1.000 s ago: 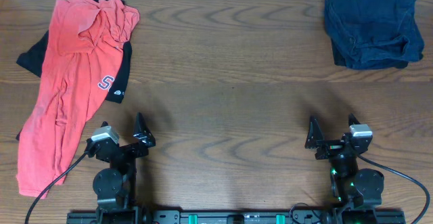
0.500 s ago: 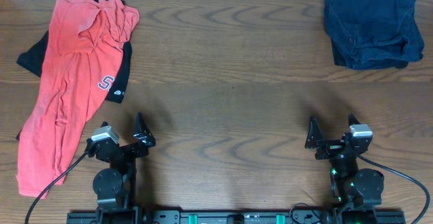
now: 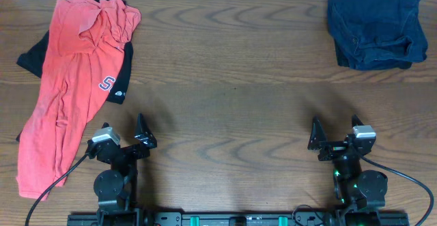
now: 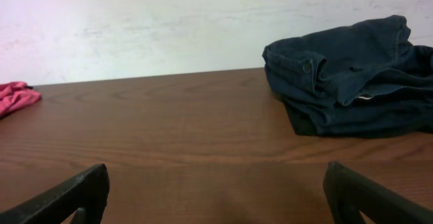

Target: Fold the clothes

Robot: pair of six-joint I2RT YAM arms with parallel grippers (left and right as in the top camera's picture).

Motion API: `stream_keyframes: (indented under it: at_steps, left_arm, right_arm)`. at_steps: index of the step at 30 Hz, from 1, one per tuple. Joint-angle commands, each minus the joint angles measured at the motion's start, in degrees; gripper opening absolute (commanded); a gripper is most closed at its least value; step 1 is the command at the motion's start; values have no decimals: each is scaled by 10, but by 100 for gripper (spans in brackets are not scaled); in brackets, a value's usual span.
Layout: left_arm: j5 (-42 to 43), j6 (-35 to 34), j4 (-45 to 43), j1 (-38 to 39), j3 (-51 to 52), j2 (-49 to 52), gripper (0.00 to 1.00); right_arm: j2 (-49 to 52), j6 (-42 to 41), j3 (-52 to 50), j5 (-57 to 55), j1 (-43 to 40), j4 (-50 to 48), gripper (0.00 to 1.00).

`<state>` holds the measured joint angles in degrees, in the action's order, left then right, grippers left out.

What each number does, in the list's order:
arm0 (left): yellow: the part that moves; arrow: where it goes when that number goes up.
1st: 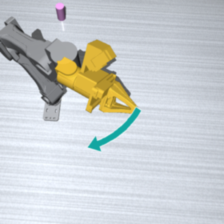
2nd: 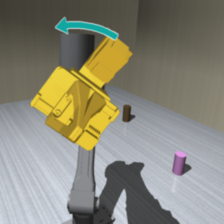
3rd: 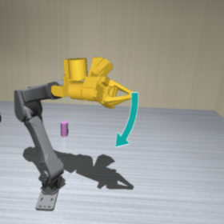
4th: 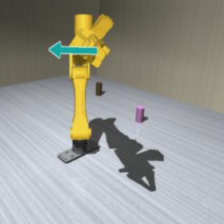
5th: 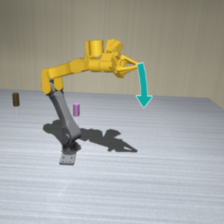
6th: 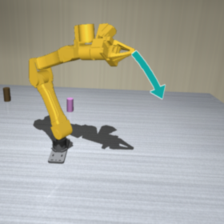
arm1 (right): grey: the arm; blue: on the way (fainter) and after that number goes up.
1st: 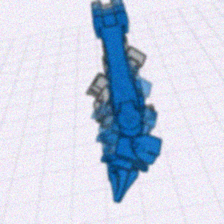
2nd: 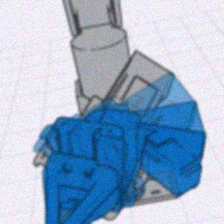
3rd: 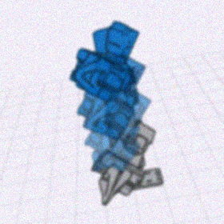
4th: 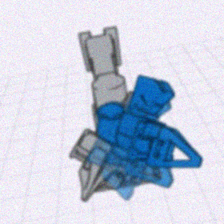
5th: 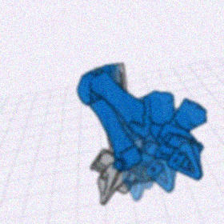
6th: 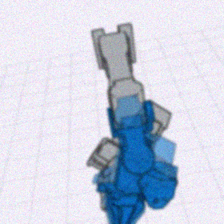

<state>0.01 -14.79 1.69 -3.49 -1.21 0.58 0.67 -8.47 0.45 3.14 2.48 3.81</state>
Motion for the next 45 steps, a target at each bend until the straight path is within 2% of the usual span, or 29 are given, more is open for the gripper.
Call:
stream_keyframes:
  at_steps: [1,42,45]
  left_arm:
    - [-7,1,24,3,10,-3,98]
    - [-7,1,24,3,10,-3,98]
    - [-7,1,24,3,10,-3,98]
  right_arm:
    - [-4,8,-1,1,-6,3,99]
    - [-4,9,-1,0,-6,3,99]
    - [-4,19,-1,-34,-6,3,99]
